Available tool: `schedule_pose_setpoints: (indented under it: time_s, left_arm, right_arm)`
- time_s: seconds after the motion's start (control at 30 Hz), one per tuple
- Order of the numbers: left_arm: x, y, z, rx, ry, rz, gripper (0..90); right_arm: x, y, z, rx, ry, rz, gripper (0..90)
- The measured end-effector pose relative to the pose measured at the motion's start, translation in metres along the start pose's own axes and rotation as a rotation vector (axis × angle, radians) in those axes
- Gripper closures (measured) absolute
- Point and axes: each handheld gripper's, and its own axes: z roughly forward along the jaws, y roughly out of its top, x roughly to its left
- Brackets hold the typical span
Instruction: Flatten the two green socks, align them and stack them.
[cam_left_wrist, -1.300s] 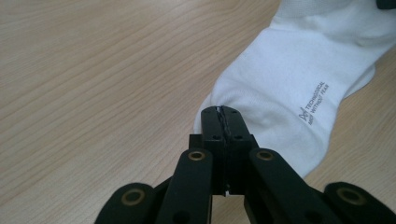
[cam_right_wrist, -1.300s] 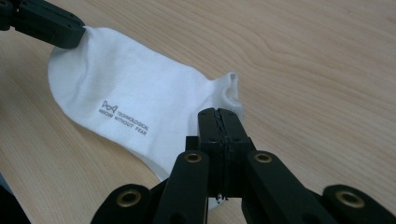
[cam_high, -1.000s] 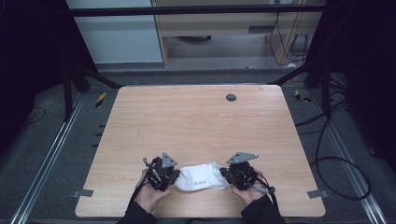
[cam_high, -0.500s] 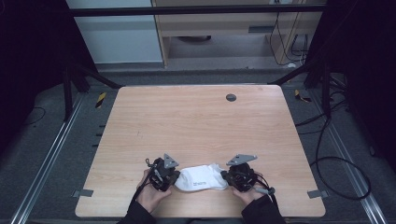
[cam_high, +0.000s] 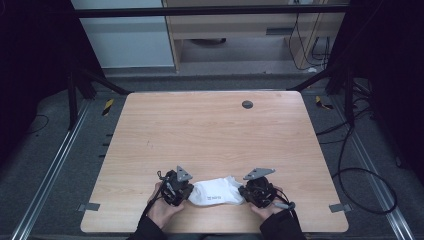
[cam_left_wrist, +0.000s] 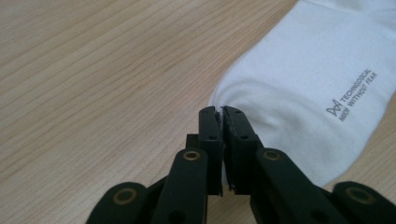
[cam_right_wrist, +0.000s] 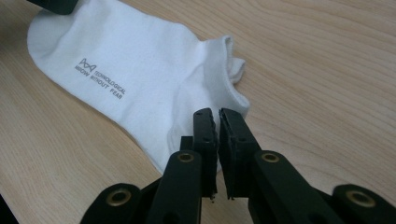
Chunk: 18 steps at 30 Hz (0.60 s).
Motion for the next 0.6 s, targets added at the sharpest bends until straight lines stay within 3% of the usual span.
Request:
schedule_pose_setpoints:
  time_s: [0.2,0.33,0.5,0.6]
  left_arm:
    - [0.001,0.002,-0.012,-0.058,-0.002,-0.008,71.6]
    - [-0.005,0.002,-0.02,-0.099,-0.006,0.011,72.7]
    - [-0.011,-0.001,-0.014,-0.082,-0.004,0.044,80.4]
    - [-0.014,-0.004,-0.004,-0.052,-0.007,0.059,82.6]
  right_arm:
    - [-0.003,0.003,-0.011,-0.067,-0.015,-0.008,83.7]
    - [0.0,0.005,-0.016,-0.138,-0.005,-0.042,88.0]
    - [0.005,0.005,-0.008,-0.138,0.029,-0.069,90.0]
    - [0.008,0.002,0.002,-0.102,0.093,-0.076,90.0]
